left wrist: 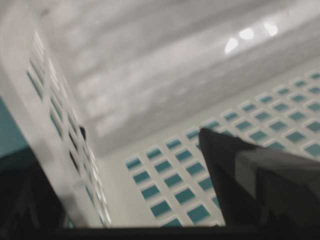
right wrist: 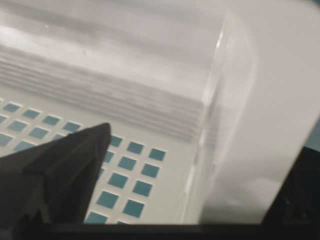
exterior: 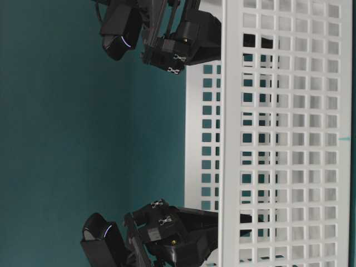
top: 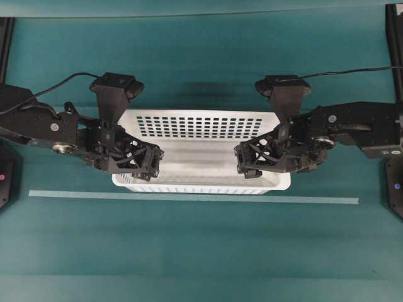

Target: Lift the white basket with both hands.

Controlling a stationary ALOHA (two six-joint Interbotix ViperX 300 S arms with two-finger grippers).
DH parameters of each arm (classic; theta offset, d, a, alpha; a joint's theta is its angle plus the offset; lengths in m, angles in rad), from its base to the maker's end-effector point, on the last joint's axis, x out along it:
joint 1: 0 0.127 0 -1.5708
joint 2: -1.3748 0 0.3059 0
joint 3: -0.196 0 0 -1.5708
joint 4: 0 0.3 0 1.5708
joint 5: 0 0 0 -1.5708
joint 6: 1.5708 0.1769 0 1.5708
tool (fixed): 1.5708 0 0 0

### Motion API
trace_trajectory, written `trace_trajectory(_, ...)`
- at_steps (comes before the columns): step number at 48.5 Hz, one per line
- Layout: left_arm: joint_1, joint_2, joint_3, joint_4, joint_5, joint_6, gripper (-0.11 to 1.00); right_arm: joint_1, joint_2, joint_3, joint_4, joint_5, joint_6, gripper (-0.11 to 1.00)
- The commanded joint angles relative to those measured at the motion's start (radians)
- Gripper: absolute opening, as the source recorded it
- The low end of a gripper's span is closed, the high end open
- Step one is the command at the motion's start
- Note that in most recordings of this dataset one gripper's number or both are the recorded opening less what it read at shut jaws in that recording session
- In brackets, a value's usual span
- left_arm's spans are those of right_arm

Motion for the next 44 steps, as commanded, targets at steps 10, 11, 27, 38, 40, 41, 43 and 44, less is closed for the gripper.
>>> trace_trajectory(10,0.005,0.005,0.000,0.003,-0.008,0.002,0.90,-0.009,0.009,0.018,0.002,0.002,0.009,0.96)
trace_trajectory(11,0.005,0.003,0.000,0.002,-0.008,0.002,0.90,-0.011,0.005,0.020,0.002,0.003,0.011,0.96)
trace_trajectory(27,0.005,-0.063,0.012,0.002,0.023,0.003,0.90,-0.037,-0.083,0.035,0.002,0.055,0.018,0.96)
trace_trajectory(38,0.005,-0.129,-0.008,0.002,0.103,0.012,0.90,-0.040,-0.140,0.015,0.002,0.081,0.018,0.96)
trace_trajectory(40,0.005,-0.144,-0.005,0.002,0.120,0.015,0.90,-0.043,-0.152,0.012,-0.002,0.097,0.018,0.96)
trace_trajectory(41,0.005,-0.153,0.000,0.002,0.132,0.018,0.90,-0.046,-0.156,0.011,-0.002,0.104,0.015,0.96)
trace_trajectory(43,0.006,-0.167,0.002,0.002,0.144,0.025,0.90,-0.049,-0.172,0.011,-0.005,0.120,0.008,0.96)
trace_trajectory(44,0.005,-0.175,0.003,0.002,0.150,0.028,0.90,-0.051,-0.178,0.011,-0.008,0.124,0.005,0.96)
